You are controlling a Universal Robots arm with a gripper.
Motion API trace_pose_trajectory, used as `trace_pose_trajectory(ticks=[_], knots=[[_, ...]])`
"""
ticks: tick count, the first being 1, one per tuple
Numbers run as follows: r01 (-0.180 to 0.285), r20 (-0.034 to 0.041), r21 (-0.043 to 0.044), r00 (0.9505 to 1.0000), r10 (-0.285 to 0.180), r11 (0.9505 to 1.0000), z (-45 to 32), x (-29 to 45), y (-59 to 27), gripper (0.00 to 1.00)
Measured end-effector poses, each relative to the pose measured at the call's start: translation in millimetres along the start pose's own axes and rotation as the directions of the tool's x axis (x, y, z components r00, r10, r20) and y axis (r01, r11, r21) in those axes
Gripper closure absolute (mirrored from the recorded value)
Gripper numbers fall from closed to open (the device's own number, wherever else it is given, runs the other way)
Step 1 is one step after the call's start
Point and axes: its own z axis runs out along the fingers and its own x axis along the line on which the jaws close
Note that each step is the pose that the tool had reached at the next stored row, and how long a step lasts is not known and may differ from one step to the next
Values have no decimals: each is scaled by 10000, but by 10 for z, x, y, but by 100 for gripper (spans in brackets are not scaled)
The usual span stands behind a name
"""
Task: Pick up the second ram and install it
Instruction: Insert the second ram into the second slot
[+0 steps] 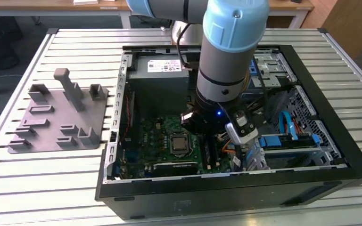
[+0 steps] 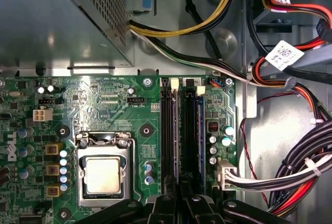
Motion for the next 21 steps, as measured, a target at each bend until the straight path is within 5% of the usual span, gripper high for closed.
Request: trace_pose_trajectory(ticks=[16,21], knots=[[17,-1,-1,10000,-17,10000,33,0,0,86],[16,-1,-2,10000,-16,10000,35,0,0,79]])
